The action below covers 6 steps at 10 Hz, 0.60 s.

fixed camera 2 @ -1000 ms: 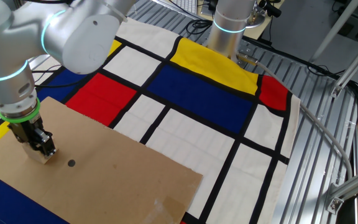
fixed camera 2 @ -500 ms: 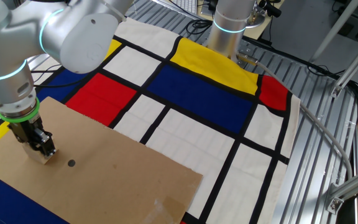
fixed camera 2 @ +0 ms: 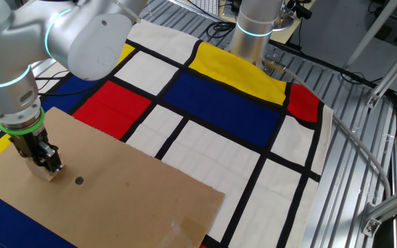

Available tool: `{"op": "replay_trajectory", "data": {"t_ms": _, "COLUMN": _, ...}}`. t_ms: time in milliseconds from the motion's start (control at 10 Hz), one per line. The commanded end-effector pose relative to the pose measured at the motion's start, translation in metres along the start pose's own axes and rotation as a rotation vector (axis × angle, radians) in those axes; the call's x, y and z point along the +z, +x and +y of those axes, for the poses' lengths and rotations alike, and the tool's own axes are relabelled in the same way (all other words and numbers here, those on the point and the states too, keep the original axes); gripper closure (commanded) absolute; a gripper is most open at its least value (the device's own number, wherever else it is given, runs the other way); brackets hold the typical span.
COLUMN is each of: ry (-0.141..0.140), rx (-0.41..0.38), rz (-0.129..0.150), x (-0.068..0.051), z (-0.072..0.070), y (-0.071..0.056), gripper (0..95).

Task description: Hold a small block with the gripper and sweep it from left to right on the table

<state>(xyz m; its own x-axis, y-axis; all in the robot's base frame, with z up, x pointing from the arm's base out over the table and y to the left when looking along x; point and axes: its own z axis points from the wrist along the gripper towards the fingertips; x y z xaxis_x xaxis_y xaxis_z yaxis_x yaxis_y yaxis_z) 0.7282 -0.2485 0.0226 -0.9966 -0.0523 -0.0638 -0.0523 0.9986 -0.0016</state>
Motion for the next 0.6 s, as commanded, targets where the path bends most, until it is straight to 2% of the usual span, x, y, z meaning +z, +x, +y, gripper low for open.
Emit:
{"op": "replay_trajectory", "data": {"t_ms": 100, "ry": -0.002, "rx": -0.001, "rz": -0.003, "x": -0.0002, "z": -0.0001, "y": -0.0003, "gripper": 95.0}}
{"op": "replay_trajectory", "data": {"t_ms": 600, "ry": 0.003, "rx": 0.001, "rz": -0.002, "x": 0.0004, "z": 0.0002, "y": -0.0002, "gripper": 95.0}}
